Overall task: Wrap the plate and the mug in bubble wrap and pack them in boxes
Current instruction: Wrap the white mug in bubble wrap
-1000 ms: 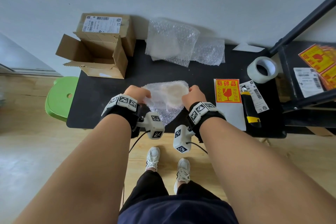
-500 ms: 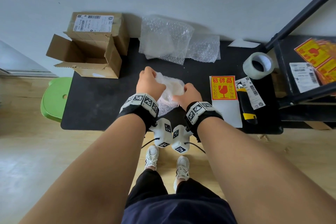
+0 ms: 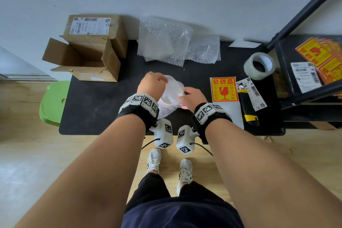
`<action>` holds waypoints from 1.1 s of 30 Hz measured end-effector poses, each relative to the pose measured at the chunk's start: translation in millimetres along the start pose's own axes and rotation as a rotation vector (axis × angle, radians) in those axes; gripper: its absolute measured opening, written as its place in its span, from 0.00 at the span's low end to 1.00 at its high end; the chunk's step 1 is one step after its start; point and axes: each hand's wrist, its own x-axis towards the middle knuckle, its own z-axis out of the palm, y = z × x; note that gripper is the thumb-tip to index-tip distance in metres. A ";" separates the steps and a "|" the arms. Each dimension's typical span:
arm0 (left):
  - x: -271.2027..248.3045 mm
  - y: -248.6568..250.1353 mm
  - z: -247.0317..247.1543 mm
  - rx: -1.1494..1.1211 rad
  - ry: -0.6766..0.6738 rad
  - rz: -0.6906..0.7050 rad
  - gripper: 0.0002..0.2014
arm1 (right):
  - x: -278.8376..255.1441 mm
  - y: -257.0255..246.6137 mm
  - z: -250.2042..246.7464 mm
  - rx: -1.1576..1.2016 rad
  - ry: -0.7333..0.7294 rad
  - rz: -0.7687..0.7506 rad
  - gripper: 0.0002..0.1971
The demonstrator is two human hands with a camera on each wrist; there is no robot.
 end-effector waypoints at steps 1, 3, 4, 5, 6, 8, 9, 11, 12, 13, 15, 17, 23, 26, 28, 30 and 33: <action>-0.4 -1.9 0.6 0.002 0.055 -0.007 0.10 | -0.5 -0.7 -0.7 -0.017 0.000 -0.012 0.12; -1.0 -3.4 1.7 -0.023 0.125 -0.022 0.12 | -1.9 -2.0 -2.0 -0.044 0.010 -0.029 0.12; -0.1 -3.9 2.3 -0.026 0.133 -0.015 0.17 | -2.4 -2.5 -2.7 -0.056 0.014 -0.034 0.13; 1.5 -4.1 2.0 -0.017 0.122 -0.002 0.22 | -2.7 -2.9 -3.3 -0.066 0.017 -0.035 0.14; 3.0 -4.7 0.8 -0.007 0.100 0.013 0.25 | -2.1 -2.6 -3.5 -0.070 0.022 -0.037 0.15; 6.3 -7.0 -3.7 0.014 0.065 0.021 0.23 | -1.9 -1.6 -3.6 -0.058 0.036 -0.034 0.23; 9.1 -9.3 -5.9 0.024 0.079 0.016 0.20 | -2.0 -1.0 -3.7 -0.051 0.051 -0.030 0.29; 13.0 -13.8 -11.1 0.026 0.141 -0.046 0.14 | -2.5 -0.4 -4.8 -0.078 0.094 -0.047 0.37; 14.0 -16.1 -14.1 0.026 0.164 -0.093 0.13 | -2.8 -0.5 -5.0 -0.127 0.121 -0.081 0.38; 14.5 -19.1 -16.3 0.036 0.181 -0.136 0.14 | -3.5 -1.1 -5.1 -0.197 0.144 -0.132 0.36; 12.6 -24.3 -20.4 0.046 0.216 -0.206 0.16 | -6.6 -3.9 -3.8 -0.315 0.170 -0.238 0.32; 9.0 -25.8 -25.6 0.007 0.228 -0.265 0.17 | -9.0 -5.7 0.1 -0.317 0.167 -0.269 0.29; 10.2 -20.3 -29.9 -0.371 0.173 -0.452 0.17 | -11.2 -6.7 6.7 -0.377 0.076 -0.198 0.22; 9.6 -15.1 -28.8 -0.565 0.122 -0.457 0.16 | -11.8 -6.8 5.5 -0.580 0.004 -0.269 0.28; 6.3 -9.1 -28.6 -0.554 0.122 -0.443 0.14 | -12.5 -6.6 5.4 -0.656 -0.007 -0.309 0.27; -2.9 -5.1 -26.2 -0.450 0.135 -0.340 0.18 | -11.8 -6.1 6.2 -0.641 0.011 -0.292 0.21; -12.1 -8.8 -18.9 -0.254 0.161 -0.178 0.26 | -6.2 -3.5 9.1 -0.641 -0.033 -0.271 0.22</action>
